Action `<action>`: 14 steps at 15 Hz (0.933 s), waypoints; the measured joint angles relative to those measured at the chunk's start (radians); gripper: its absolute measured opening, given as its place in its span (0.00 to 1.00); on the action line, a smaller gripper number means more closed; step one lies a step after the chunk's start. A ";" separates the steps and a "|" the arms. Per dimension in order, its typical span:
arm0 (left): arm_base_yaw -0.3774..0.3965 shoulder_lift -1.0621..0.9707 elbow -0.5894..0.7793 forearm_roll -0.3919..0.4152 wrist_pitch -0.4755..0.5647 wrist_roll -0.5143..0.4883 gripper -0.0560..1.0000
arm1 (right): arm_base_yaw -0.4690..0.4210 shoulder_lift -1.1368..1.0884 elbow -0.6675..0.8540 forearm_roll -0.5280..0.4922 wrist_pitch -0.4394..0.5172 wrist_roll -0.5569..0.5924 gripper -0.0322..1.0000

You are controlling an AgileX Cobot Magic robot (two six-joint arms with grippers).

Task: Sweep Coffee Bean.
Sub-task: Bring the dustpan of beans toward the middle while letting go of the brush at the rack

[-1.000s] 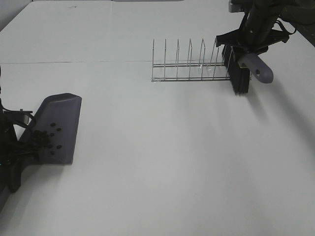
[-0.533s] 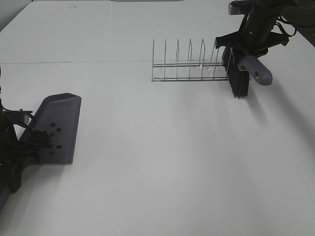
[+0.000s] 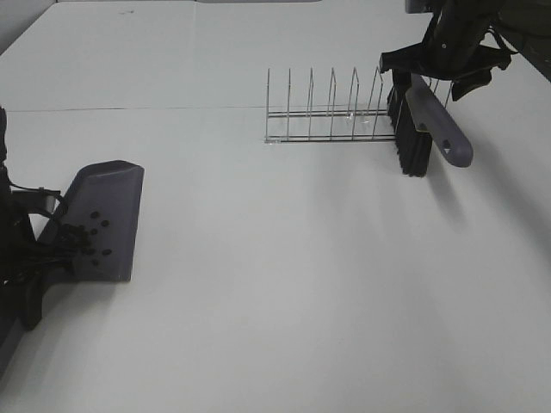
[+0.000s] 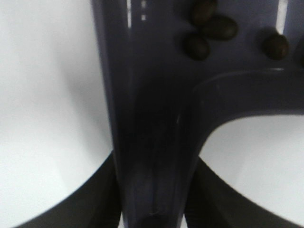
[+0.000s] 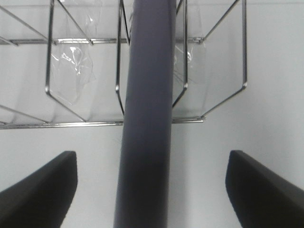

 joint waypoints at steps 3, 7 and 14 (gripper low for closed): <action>0.000 0.024 -0.095 -0.005 -0.028 -0.001 0.34 | 0.000 -0.071 0.000 0.000 0.001 0.000 0.75; -0.001 0.076 -0.253 -0.008 -0.032 -0.001 0.34 | 0.000 -0.247 0.011 0.000 0.085 -0.009 0.75; -0.003 0.199 -0.423 -0.010 -0.005 0.003 0.34 | 0.000 -0.559 0.369 0.000 0.033 -0.033 0.75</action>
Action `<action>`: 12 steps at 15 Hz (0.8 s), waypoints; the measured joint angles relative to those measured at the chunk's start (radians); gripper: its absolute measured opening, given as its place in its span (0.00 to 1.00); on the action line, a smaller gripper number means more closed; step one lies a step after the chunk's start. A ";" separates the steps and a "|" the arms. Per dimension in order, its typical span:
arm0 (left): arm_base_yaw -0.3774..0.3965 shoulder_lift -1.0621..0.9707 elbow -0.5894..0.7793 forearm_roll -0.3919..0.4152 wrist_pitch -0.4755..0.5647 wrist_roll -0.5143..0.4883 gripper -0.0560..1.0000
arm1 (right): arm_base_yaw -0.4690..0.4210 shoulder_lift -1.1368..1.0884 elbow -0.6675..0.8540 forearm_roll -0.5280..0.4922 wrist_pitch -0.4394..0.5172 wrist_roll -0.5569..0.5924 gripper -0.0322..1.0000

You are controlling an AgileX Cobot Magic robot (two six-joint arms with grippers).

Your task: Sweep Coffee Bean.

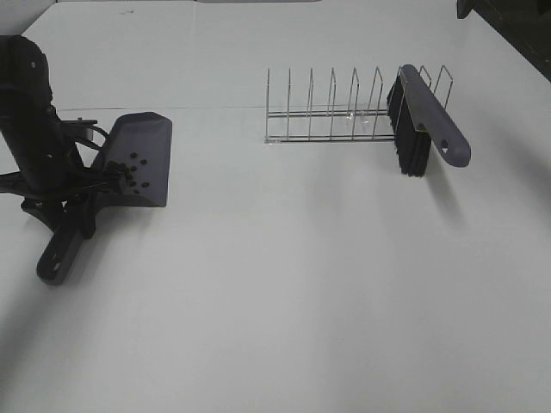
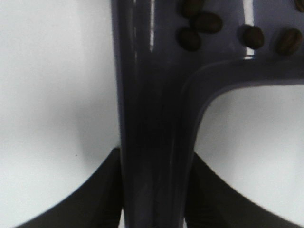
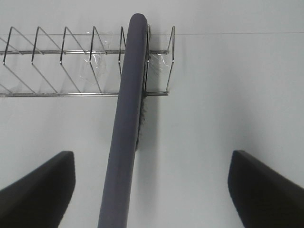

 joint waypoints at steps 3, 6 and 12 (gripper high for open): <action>0.000 0.001 -0.002 -0.019 -0.001 0.027 0.35 | 0.000 -0.178 0.220 0.026 -0.108 0.000 0.75; -0.003 -0.010 -0.002 -0.062 0.000 0.038 0.65 | 0.000 -0.362 0.418 0.039 -0.135 -0.001 0.75; -0.001 -0.250 0.006 0.036 0.068 0.039 0.82 | 0.000 -0.792 0.799 0.053 -0.098 -0.019 0.75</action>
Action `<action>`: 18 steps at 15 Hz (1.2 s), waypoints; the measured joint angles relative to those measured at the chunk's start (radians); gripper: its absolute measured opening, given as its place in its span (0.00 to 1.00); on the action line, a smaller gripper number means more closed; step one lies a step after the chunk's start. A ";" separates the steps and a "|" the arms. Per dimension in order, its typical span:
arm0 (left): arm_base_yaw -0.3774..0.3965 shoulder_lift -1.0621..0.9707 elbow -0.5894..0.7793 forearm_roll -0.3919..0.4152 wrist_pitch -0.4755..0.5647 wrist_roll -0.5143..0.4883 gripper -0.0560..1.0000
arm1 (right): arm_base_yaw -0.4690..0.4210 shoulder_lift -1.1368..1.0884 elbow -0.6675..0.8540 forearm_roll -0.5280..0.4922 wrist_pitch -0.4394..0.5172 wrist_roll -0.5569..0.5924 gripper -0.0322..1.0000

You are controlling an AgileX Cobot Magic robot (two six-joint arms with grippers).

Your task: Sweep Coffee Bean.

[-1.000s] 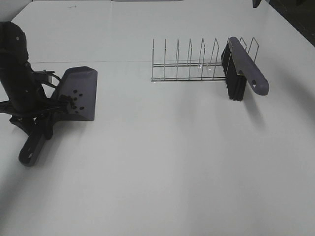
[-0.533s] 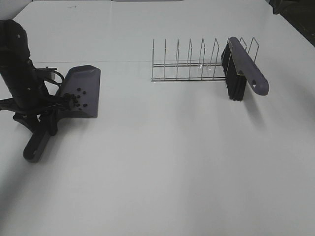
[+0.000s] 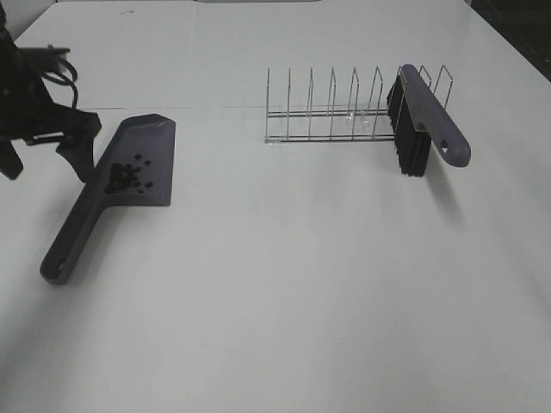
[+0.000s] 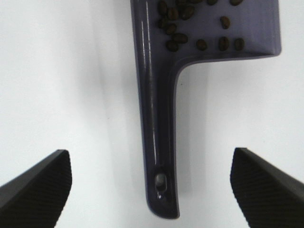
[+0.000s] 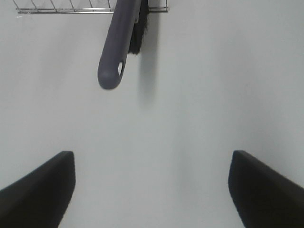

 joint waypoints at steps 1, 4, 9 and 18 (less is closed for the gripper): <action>0.000 -0.059 0.001 0.015 0.027 0.000 0.82 | 0.000 -0.076 0.062 0.012 0.017 -0.016 0.75; 0.001 -0.337 0.068 0.039 0.086 0.003 0.82 | 0.000 -0.386 0.240 0.033 0.134 -0.038 0.75; 0.001 -0.653 0.260 0.047 0.087 0.003 0.82 | 0.000 -0.641 0.305 0.035 0.297 -0.059 0.75; 0.001 -1.171 0.672 0.049 0.063 0.003 0.82 | 0.000 -0.749 0.375 0.241 0.298 -0.289 0.75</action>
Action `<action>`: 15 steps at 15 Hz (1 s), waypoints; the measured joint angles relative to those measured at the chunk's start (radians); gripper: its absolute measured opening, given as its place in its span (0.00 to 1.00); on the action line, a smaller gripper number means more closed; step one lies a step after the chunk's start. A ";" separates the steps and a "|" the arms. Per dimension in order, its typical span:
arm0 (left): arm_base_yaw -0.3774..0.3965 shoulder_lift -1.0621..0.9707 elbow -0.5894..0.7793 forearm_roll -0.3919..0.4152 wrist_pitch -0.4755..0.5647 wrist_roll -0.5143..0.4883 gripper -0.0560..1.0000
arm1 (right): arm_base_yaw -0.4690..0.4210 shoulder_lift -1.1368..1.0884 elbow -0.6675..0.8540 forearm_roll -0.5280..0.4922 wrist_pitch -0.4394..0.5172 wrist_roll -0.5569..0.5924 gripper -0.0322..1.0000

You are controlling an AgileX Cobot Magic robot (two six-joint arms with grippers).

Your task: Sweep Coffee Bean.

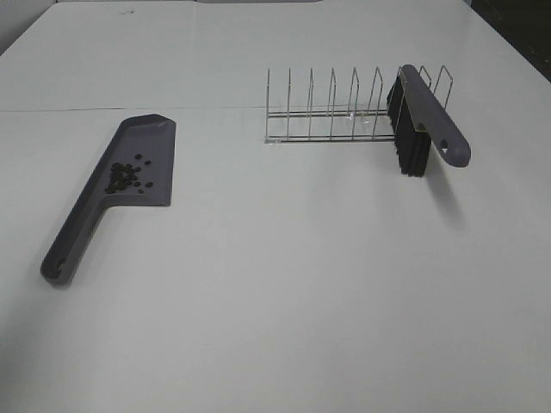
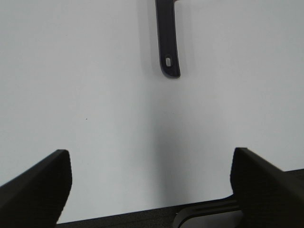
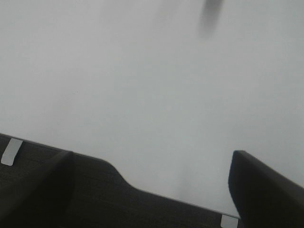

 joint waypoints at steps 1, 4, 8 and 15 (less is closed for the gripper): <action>0.000 -0.063 0.040 0.000 0.000 0.000 0.82 | 0.000 0.000 0.000 0.001 0.000 -0.008 0.75; 0.000 -0.220 0.124 0.000 0.002 0.000 0.82 | 0.000 0.000 0.000 0.001 0.000 -0.013 0.75; 0.000 -0.543 0.275 -0.003 0.008 0.000 0.82 | 0.000 0.000 0.000 0.001 0.000 -0.014 0.75; 0.000 -0.829 0.316 0.002 -0.053 0.000 0.82 | 0.000 0.000 0.000 0.004 0.000 -0.014 0.75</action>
